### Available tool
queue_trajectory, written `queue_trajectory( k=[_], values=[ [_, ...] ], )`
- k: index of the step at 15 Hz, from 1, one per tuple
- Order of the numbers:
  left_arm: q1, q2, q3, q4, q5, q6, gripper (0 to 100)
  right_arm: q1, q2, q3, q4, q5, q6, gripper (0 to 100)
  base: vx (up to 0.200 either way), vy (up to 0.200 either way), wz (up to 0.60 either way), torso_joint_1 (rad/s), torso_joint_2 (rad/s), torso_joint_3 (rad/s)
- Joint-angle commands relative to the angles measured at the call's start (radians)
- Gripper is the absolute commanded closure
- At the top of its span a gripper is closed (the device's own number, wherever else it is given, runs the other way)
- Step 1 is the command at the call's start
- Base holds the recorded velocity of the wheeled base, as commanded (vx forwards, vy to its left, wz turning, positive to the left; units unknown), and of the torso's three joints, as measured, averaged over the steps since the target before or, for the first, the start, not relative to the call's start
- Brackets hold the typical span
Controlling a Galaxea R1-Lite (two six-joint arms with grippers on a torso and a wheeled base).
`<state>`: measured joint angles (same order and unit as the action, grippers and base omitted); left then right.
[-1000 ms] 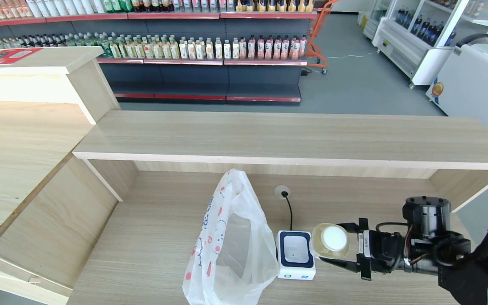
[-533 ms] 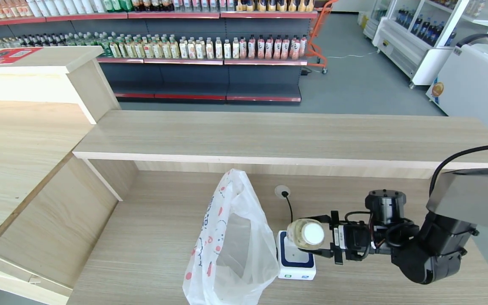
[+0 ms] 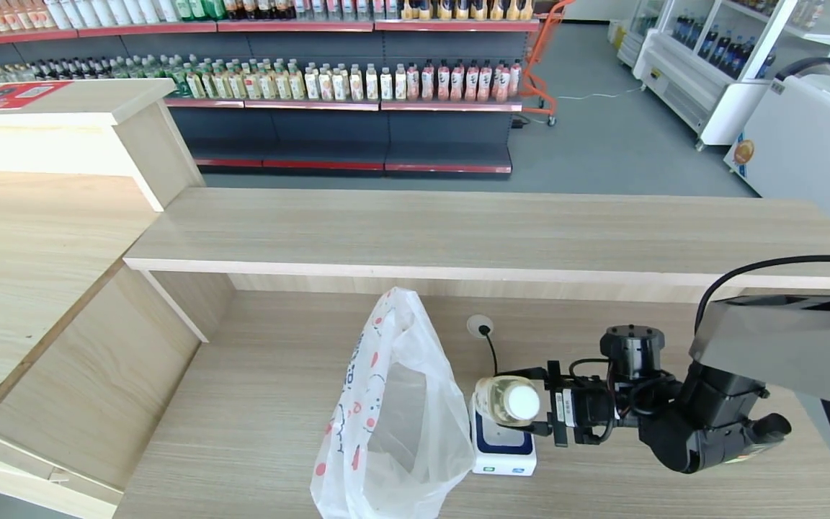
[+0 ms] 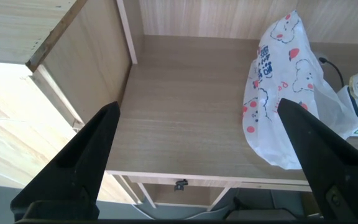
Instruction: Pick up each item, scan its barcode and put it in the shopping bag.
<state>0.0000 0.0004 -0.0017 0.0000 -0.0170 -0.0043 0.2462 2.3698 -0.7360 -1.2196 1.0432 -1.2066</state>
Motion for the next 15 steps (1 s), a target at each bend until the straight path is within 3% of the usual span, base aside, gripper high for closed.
queue_trajectory(
  k=[1, 5, 8, 11, 15],
  values=[
    [0.000, 0.000, 0.000, 0.000, 0.000, 0.000, 0, -0.011, 0.019, -0.011, 0.003, -0.005, -0.013, 100, 0.000, 0.000, 0.00, 0.000, 0.00, 0.000],
    [0.000, 0.000, 0.000, 0.000, 0.000, 0.000, 0, -0.019, 0.000, -0.020, 0.005, -0.005, 0.002, 100, 0.000, 0.000, 0.00, 0.000, 0.00, 0.000],
    [0.000, 0.000, 0.000, -0.002, 0.000, 0.000, 0, -0.074, -0.124, 0.000, 0.011, -0.003, 0.188, 100, 0.000, 0.000, 0.00, 0.000, 0.00, 0.000],
    [0.000, 0.000, 0.000, 0.000, 0.000, 0.000, 0, -0.136, -0.366, 0.063, 0.012, -0.011, 0.585, 100, 0.000, 0.000, 0.00, 0.000, 0.00, 0.000],
    [0.000, 0.000, 0.000, 0.000, 0.000, 0.000, 0, -0.130, -0.633, 0.253, 0.011, -0.120, 0.950, 100, 0.000, 0.000, 0.00, 0.000, 0.00, 0.000]
  ],
)
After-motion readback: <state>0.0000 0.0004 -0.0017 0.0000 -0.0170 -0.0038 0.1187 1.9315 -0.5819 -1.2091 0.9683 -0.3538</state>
